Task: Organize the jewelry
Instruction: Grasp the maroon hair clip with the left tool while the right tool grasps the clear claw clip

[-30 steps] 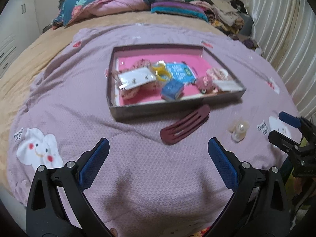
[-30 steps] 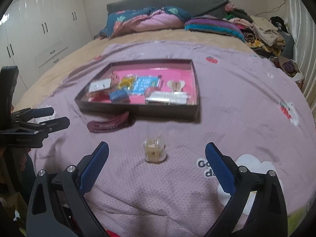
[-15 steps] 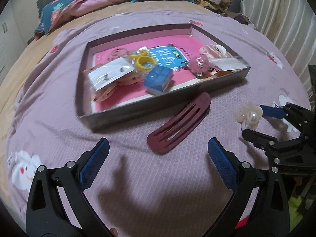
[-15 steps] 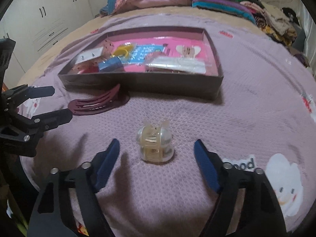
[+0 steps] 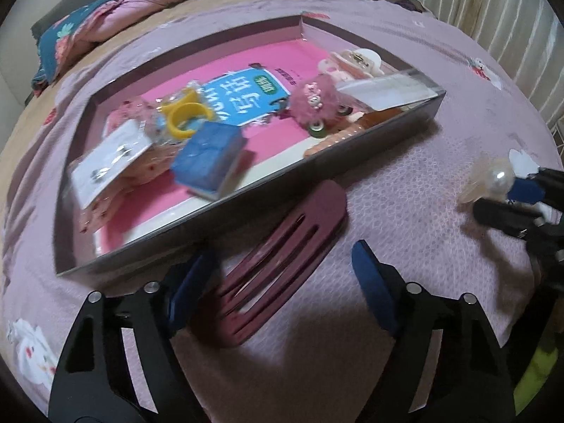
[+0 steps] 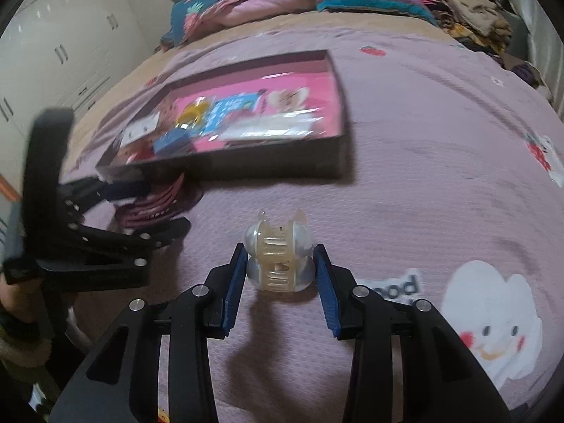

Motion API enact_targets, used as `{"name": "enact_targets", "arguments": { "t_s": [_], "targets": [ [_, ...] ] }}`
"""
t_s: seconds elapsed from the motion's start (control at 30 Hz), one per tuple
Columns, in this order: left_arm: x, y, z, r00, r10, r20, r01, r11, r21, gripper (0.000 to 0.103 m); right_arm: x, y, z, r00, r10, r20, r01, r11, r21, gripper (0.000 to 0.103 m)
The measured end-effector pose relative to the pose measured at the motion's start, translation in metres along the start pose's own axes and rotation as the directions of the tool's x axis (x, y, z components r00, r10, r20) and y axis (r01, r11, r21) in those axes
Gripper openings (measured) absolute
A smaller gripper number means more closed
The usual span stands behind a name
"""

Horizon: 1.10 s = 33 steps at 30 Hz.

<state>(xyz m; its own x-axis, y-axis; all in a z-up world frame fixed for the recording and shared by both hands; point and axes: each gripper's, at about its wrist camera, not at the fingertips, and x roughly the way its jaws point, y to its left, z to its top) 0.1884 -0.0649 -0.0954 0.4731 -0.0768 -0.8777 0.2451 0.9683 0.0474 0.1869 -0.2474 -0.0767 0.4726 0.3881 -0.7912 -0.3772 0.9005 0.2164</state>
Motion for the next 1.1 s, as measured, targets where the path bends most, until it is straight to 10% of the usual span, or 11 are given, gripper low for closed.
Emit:
{"name": "enact_targets", "arguments": {
  "t_s": [0.27, 0.67, 1.1],
  "targets": [
    [-0.002, -0.019, -0.002, 1.0, -0.016, -0.006, 0.016, 0.998, 0.056, 0.027, -0.021, -0.018, 0.005, 0.999, -0.007, 0.051, 0.005, 0.999, 0.05, 0.037],
    [-0.035, 0.001, -0.02, 0.989, -0.142, 0.029, 0.144, 0.984, -0.104, 0.021, -0.041, -0.001, 0.006, 0.996, 0.043, 0.084, -0.044, 0.999, 0.011, 0.037],
    [-0.097, 0.049, -0.019, 0.98, -0.099, 0.173, 0.136, 0.967, -0.216, 0.021, -0.051, 0.038, 0.021, 0.99, 0.093, 0.106, -0.085, 0.993, -0.077, 0.037]
  ]
}}
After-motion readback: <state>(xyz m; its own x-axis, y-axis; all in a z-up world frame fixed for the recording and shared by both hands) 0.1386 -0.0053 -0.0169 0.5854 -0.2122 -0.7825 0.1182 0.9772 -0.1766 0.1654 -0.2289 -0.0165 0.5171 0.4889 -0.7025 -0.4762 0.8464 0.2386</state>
